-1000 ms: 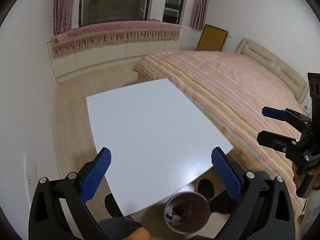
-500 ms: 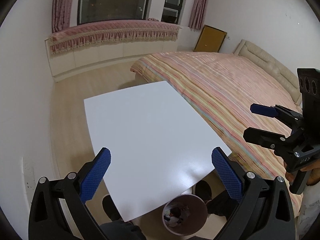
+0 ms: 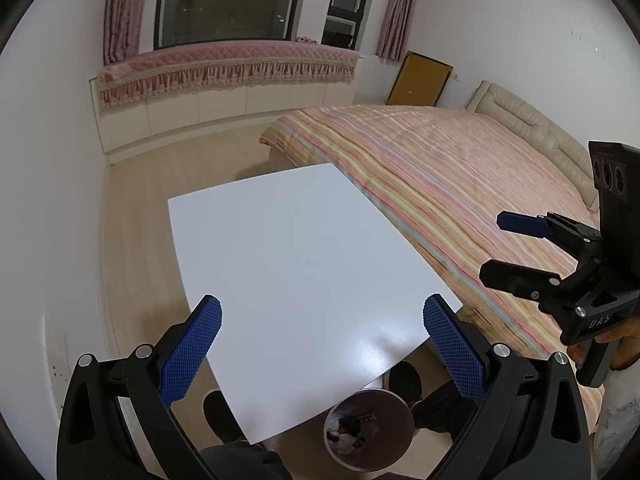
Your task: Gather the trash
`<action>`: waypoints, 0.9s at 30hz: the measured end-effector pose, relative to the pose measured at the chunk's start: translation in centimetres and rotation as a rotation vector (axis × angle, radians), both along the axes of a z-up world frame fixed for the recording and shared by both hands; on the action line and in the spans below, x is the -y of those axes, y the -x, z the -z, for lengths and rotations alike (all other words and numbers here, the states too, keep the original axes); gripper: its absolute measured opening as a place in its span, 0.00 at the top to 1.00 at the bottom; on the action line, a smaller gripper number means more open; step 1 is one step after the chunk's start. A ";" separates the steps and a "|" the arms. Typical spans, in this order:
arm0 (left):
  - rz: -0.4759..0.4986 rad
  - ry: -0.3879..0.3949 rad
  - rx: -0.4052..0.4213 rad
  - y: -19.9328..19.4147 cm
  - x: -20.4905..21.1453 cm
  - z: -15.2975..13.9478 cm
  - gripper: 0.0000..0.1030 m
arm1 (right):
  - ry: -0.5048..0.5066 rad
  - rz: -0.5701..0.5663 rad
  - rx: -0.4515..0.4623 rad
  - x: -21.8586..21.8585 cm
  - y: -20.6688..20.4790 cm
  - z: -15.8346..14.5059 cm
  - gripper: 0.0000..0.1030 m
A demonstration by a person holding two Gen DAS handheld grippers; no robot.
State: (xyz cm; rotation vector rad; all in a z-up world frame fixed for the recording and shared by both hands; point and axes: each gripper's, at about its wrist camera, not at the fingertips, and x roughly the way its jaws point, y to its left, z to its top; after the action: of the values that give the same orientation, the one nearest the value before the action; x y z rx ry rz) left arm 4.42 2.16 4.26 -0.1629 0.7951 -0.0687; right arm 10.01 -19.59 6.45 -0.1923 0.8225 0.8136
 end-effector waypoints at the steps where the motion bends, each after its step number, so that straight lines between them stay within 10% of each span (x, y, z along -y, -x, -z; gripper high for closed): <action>1: 0.000 -0.003 0.000 0.0 0.1 0.0 0.06 | 0.001 0.000 0.000 0.0 0.0 0.0 0.03; 27: 0.011 -0.009 -0.010 -0.1 0.6 0.3 0.06 | 0.006 0.009 -0.005 0.4 -0.1 0.1 0.03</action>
State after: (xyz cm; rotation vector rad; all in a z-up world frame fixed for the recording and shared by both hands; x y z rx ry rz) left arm 4.49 1.52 3.91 -0.1504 0.8065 -0.0744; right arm 10.09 -19.99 6.32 -0.1917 0.8301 0.8032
